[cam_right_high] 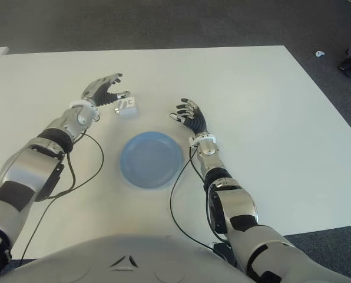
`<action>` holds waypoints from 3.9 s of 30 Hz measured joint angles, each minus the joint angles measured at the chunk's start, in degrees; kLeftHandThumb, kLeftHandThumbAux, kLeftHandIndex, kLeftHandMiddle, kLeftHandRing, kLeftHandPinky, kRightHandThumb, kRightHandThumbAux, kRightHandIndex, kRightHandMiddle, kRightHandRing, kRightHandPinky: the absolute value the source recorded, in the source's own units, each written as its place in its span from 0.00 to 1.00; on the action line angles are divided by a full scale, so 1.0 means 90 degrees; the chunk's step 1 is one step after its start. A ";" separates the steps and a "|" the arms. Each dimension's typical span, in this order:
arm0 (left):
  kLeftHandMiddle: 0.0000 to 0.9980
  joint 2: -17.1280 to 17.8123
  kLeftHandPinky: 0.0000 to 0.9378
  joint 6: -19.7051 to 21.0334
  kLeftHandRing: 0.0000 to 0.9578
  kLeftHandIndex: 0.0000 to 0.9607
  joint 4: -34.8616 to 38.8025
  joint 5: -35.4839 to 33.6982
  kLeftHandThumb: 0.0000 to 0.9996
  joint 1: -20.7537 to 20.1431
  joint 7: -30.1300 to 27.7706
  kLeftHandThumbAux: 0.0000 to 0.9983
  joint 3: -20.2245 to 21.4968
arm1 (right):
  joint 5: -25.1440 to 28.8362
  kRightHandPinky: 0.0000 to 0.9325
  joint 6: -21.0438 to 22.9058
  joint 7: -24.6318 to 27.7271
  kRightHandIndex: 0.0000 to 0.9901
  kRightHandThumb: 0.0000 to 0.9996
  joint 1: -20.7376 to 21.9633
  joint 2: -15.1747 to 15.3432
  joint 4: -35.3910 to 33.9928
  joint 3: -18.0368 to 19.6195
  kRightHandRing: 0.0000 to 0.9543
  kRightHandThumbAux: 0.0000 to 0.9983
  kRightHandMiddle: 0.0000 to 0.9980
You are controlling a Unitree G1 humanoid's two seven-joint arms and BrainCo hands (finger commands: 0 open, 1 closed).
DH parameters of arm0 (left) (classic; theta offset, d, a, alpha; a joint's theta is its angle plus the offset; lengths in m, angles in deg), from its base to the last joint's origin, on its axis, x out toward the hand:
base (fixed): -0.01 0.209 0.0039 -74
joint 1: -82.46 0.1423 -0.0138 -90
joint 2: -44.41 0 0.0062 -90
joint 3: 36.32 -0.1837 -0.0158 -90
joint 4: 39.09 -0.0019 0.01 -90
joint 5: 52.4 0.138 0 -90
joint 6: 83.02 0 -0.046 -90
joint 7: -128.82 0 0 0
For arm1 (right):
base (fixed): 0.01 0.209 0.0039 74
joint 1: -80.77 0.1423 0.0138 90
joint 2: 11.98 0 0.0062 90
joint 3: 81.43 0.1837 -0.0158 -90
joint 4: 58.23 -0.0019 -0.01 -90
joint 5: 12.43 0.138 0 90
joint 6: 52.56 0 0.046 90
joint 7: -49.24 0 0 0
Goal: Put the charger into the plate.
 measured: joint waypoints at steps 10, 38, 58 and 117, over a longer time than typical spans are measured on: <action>0.00 -0.0104 0.00 0.0471 0.00 0.00 -0.0198 0.0605 0.25 -0.0061 0.0166 0.20 -0.0711 | 0.0015 0.39 0.0000 0.0023 0.21 0.47 -0.0001 -0.0002 0.0003 0.0018 0.38 0.71 0.36; 0.00 -0.0267 0.00 0.0923 0.00 0.00 -0.0340 0.0643 0.15 0.0040 -0.0422 0.30 -0.1080 | 0.0033 0.38 -0.0065 0.0200 0.20 0.40 -0.0045 0.0039 -0.0004 0.0036 0.38 0.73 0.37; 0.00 -0.0470 0.00 0.1100 0.00 0.00 -0.0335 -0.0172 0.18 0.0228 -0.0925 0.31 -0.0279 | 0.0042 0.38 -0.0123 0.0335 0.19 0.31 -0.0107 0.0084 -0.0039 0.0046 0.38 0.74 0.36; 0.00 -0.0312 0.00 0.0938 0.00 0.00 -0.0179 -0.0722 0.18 0.0457 -0.1766 0.31 0.0577 | 0.0188 0.38 -0.0152 0.0619 0.20 0.15 -0.0137 0.0075 -0.0045 0.0254 0.38 0.70 0.36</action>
